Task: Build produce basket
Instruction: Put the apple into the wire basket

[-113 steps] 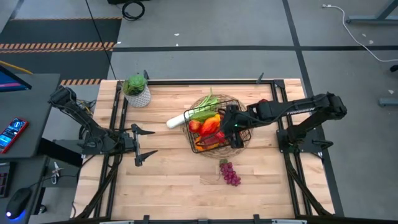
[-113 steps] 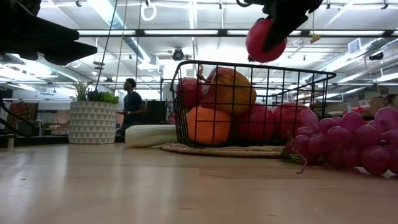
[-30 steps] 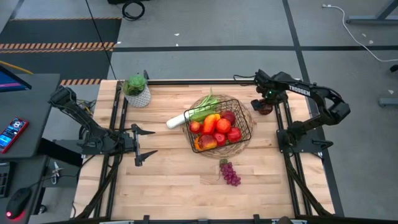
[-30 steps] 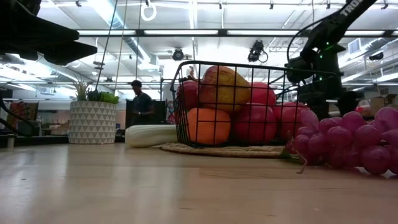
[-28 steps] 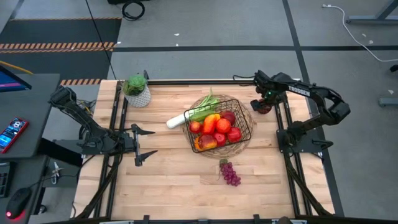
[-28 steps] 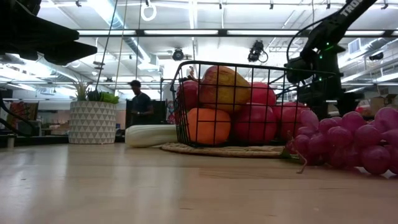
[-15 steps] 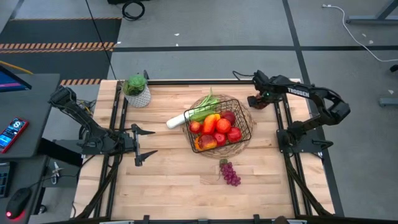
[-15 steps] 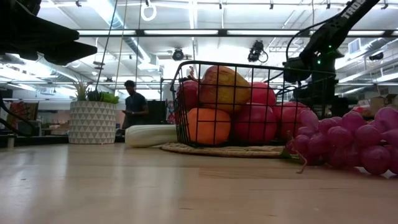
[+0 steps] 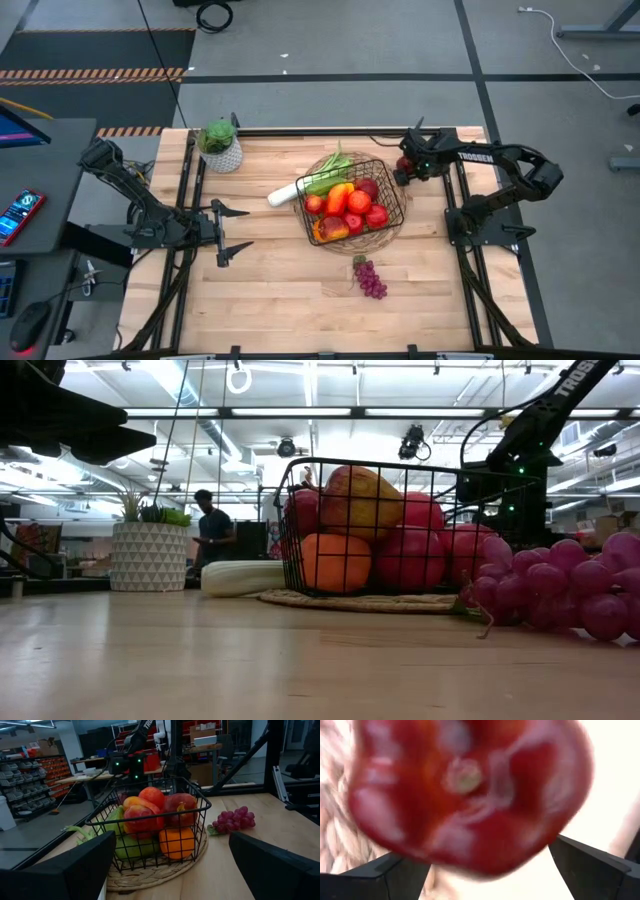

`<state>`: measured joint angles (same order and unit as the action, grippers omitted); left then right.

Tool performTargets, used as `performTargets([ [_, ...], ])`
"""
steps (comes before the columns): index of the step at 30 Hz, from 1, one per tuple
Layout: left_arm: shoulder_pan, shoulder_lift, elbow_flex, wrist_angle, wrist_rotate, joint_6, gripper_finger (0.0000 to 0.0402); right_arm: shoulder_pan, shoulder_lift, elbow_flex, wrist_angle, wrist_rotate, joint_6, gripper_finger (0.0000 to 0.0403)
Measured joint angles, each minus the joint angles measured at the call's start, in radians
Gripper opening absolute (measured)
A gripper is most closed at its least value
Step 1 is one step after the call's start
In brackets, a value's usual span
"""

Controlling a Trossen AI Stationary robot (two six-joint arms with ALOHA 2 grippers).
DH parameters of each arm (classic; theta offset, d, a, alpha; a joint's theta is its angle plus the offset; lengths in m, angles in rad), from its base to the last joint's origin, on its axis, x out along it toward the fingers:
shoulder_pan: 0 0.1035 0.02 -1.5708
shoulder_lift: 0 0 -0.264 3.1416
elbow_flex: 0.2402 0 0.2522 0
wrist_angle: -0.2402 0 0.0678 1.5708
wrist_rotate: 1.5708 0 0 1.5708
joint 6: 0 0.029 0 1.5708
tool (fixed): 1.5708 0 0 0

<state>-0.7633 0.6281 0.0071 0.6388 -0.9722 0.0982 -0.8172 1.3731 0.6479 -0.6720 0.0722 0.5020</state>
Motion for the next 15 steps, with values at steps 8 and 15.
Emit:
performTargets([
  [8, 0.0, 0.0, 0.0, 0.0, 0.0, 0.0, 0.0396, 0.026, -0.005, 0.014, -0.089, -0.028, -0.071, 0.0397],
  [15, 0.0, 0.0, 0.0, 0.0, 0.0, 0.0, 0.0396, 0.054, -0.07, 0.088, -0.146, 0.015, -0.076, 0.0396],
])
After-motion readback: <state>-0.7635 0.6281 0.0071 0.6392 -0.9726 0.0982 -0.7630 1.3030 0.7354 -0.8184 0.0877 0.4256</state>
